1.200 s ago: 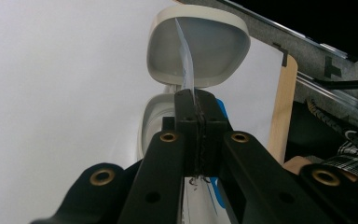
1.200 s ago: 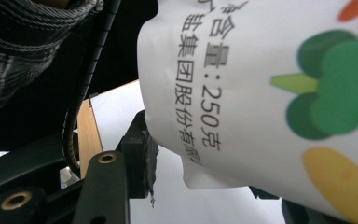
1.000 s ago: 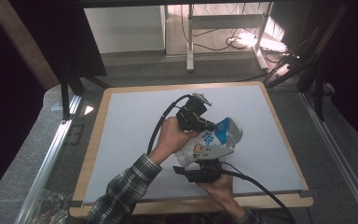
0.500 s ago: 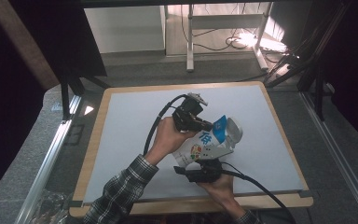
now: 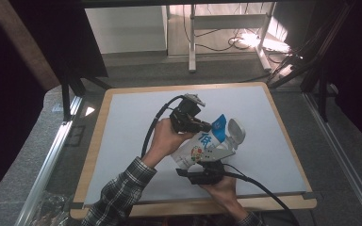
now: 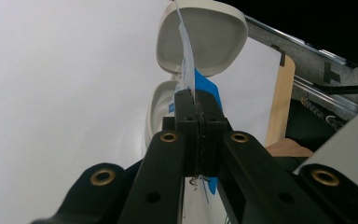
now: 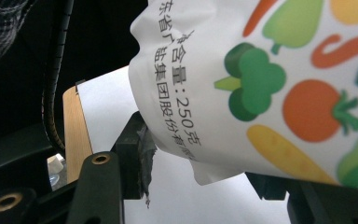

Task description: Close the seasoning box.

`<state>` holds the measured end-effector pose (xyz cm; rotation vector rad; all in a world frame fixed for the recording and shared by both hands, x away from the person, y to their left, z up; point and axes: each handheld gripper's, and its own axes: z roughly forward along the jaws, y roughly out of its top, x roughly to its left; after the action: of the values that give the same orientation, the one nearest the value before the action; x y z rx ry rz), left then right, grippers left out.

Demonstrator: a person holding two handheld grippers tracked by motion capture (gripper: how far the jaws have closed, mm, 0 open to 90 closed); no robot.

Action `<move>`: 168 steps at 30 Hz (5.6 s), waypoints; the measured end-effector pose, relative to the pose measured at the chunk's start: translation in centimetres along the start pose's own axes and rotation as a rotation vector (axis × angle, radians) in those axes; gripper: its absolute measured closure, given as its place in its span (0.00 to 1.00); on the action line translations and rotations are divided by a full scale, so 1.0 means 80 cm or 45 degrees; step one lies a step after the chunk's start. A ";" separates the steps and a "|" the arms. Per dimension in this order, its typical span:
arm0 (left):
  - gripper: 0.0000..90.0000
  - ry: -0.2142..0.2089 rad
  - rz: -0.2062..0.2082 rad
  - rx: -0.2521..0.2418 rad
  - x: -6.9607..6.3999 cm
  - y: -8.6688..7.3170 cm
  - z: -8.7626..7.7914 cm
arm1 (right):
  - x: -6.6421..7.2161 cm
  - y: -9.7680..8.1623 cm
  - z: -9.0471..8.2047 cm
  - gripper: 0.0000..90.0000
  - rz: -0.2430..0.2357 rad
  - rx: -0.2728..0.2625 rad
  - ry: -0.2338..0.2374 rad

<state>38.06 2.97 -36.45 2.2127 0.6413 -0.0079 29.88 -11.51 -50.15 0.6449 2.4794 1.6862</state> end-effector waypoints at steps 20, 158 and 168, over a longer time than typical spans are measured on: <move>0.99 0.000 -0.014 -0.022 0.006 -0.017 -0.024 | -0.005 -0.005 0.005 0.52 -0.009 0.037 -0.017; 1.00 0.303 -0.032 -0.325 0.100 -0.103 -0.051 | -0.022 -0.026 -0.041 0.49 0.018 0.165 -0.095; 1.00 0.348 -0.055 -0.354 0.114 -0.121 -0.051 | -0.026 -0.035 -0.056 0.49 0.048 0.189 -0.105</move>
<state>40.84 15.12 -42.57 1.9453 0.7885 0.3461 29.66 -17.06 -51.30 0.7633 2.5668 1.4646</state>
